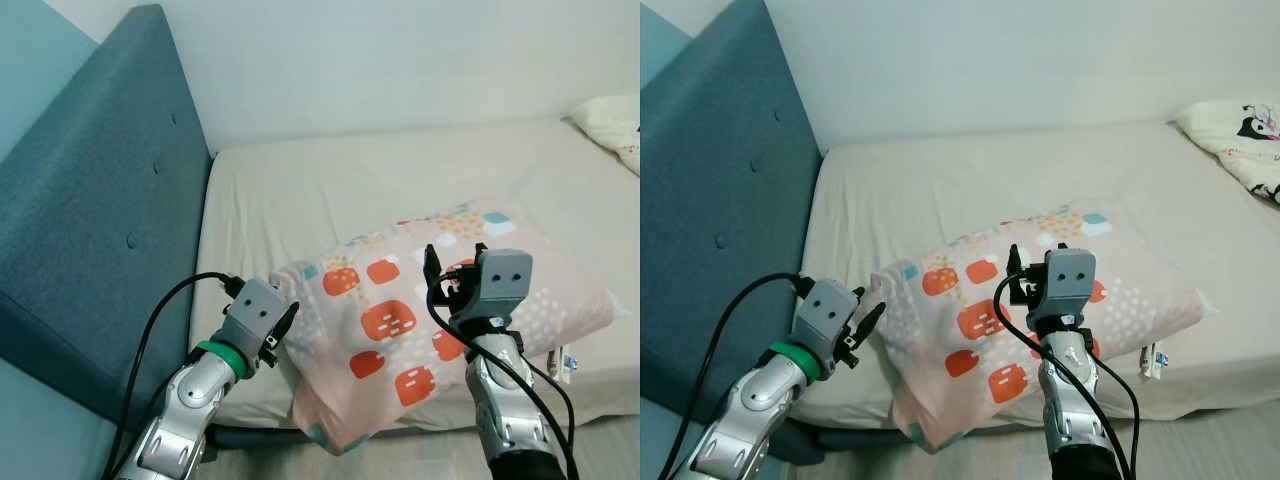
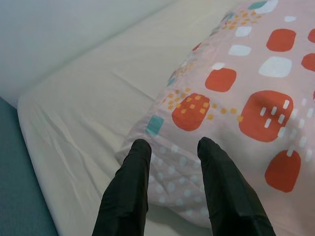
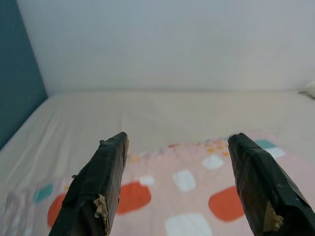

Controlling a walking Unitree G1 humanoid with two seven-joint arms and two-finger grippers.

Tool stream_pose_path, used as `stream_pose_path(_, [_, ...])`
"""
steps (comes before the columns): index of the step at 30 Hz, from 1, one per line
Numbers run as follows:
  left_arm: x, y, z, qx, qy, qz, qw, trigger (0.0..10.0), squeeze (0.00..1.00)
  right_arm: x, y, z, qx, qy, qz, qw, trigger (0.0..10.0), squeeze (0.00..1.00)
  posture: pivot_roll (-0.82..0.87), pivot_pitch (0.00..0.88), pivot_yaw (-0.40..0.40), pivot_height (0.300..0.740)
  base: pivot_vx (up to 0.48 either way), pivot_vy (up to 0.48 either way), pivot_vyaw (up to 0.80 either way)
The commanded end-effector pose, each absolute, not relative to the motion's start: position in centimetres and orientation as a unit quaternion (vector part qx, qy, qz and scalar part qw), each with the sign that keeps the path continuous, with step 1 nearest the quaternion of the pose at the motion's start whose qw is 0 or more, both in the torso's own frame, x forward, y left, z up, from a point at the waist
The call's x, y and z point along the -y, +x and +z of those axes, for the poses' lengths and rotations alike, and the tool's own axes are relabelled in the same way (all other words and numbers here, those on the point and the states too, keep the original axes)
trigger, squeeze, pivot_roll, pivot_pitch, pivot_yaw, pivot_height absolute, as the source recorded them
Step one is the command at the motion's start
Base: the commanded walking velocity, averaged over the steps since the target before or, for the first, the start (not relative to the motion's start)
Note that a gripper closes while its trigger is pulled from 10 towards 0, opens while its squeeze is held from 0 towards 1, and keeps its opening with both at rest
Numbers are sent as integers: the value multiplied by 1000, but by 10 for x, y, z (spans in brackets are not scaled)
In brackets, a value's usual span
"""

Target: Clean up the room

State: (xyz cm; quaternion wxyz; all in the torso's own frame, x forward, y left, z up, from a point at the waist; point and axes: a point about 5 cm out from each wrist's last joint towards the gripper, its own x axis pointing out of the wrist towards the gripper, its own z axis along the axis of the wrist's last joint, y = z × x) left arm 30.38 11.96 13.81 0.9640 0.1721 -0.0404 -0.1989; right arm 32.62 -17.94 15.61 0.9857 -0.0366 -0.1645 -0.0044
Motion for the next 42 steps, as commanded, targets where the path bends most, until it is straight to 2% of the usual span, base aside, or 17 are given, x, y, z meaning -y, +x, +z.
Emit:
stream_pose_path(1, [-123, 302, 130, 23, 169, -195, 966, 10000, 0, 177, 322, 148, 148, -41, -3, 988, 10000, 0, -135, 113, 120, 680, 0, 0, 0])
stream_pose_path(9, [-125, 303, 124, -6, 106, -161, 981, 10000, 0, 180, 319, 149, 141, -55, -14, 988, 10000, 0, -142, 113, 119, 650, 0, 0, 0])
stream_pose_path(42, [-124, 312, 136, 11, 112, -153, 982, 10000, 0, 175, 318, 126, 86, -33, -35, 995, 10000, 0, -125, 131, 134, 540, 0, 0, 0])
